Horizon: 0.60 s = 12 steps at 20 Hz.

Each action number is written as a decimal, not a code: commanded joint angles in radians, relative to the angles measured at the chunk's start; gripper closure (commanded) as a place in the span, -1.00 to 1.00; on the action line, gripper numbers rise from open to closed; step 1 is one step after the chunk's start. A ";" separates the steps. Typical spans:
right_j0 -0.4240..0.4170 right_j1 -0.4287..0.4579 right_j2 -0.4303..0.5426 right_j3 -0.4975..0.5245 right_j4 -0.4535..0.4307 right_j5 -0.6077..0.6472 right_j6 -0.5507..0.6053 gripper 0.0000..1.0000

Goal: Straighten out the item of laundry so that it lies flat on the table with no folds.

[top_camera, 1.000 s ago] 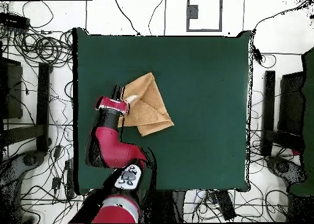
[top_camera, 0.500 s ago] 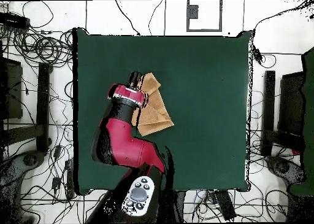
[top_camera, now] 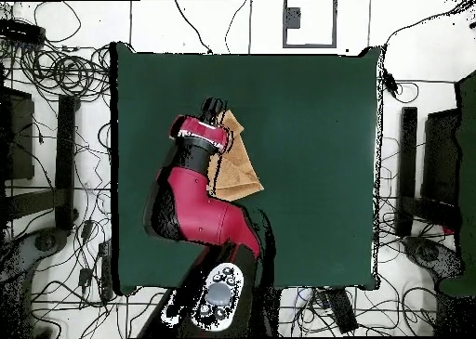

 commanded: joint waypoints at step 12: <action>-0.181 0.077 0.153 -0.045 -0.496 0.381 -0.010 1.00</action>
